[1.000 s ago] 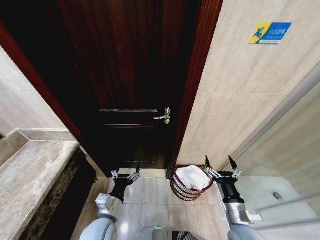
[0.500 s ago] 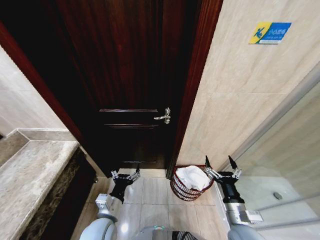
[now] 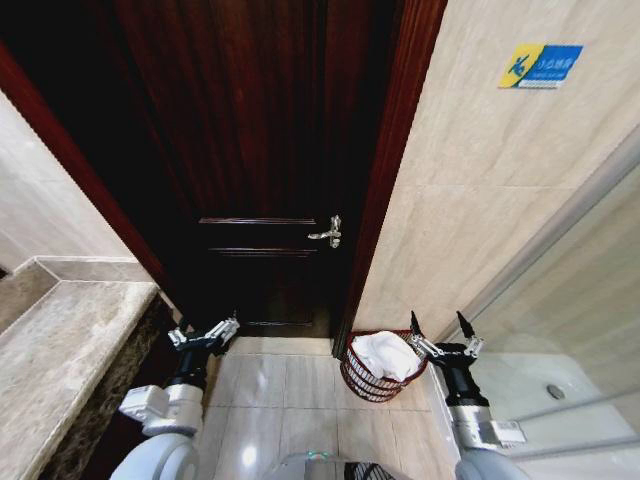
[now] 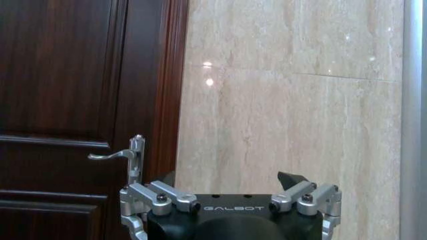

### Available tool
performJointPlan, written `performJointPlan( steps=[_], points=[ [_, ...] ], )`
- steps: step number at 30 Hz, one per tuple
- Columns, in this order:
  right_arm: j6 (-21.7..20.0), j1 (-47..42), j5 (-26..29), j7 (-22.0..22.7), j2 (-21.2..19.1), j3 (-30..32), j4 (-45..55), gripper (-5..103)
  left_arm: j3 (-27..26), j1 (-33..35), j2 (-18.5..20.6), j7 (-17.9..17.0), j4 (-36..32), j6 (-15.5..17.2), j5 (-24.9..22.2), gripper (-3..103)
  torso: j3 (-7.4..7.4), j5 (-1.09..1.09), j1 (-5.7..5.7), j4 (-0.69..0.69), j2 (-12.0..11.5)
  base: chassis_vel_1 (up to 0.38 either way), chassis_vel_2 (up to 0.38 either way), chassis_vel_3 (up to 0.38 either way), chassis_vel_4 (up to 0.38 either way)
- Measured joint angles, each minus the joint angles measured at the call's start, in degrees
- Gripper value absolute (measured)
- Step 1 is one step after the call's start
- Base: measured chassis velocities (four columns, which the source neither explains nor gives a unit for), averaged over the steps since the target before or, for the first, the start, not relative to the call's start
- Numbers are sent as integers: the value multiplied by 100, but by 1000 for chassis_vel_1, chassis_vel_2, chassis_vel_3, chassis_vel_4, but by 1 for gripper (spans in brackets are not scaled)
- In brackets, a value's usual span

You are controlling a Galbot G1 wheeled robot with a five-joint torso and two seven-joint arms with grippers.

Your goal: Discard the used towel into the hamper.

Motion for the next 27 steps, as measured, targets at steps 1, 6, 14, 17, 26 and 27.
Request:
performJointPlan(
  steps=[1, 6, 14, 17, 26, 27],
  points=[
    [0, 0, 0, 0, 0, 0, 0, 100, 0, 0, 0, 0, 0, 0, 0, 100, 0, 0, 0, 0, 0, 0, 0, 0, 0],
    [0, 0, 0, 0, 0, -1, 0, 100, 273, 178, 220, 49, -1, 104, 20, 100, 0, 2, 0, 0, 0, 0, 0, 0, 0],
    [1, 1, 0, 1, 0, 1, 0, 100, 631, 612, 1292, 306, 6, 256, 10, 100, 0, -3, 0, 1, 0, 0, 0, 0, 0],
    [0, 1, 0, 0, 0, -1, 0, 100, 395, 609, 1446, 331, 10, 166, -64, 100, 0, -3, 0, 0, 0, 0, 0, 0, 0],
    [0, 0, 0, 0, 0, 0, 0, 100, 486, 460, 1083, 224, 17, -272, -15, 100, 0, 1, 0, 0, 0, 0, 0, 0, 0],
    [0, 0, 0, 0, 0, 0, 0, 100, 499, 446, 1017, 216, 18, -400, 59, 100, 0, 1, 0, 0, 0, 0, 0, 0, 0]
  ],
)
